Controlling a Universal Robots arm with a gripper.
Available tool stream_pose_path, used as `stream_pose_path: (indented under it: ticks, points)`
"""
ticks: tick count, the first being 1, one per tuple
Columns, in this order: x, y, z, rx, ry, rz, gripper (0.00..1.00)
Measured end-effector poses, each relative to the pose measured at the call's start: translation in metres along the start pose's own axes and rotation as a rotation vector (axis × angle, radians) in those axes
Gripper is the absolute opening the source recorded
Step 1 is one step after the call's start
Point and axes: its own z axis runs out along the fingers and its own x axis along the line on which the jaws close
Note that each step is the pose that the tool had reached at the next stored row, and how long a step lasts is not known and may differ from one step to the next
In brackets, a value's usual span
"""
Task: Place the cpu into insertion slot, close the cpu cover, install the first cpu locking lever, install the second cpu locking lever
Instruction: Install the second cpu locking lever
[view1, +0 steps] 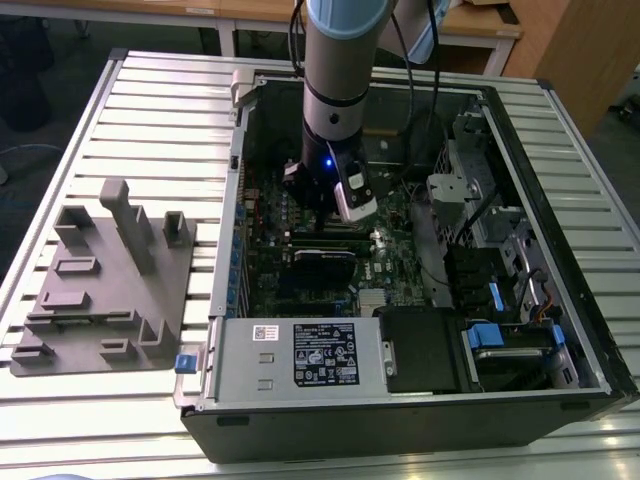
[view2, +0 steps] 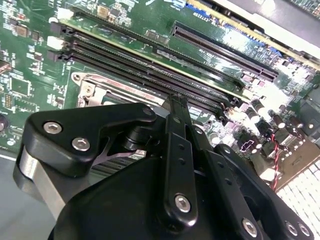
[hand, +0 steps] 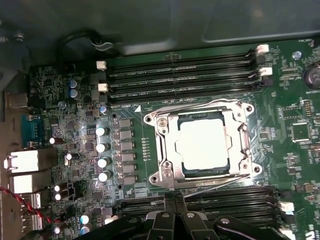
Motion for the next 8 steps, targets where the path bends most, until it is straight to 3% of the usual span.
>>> stream_pose_path:
  ticks: [8]
  points:
    - [0.0019,-0.0008,0.0054,0.0001,0.0001,0.0,0.11]
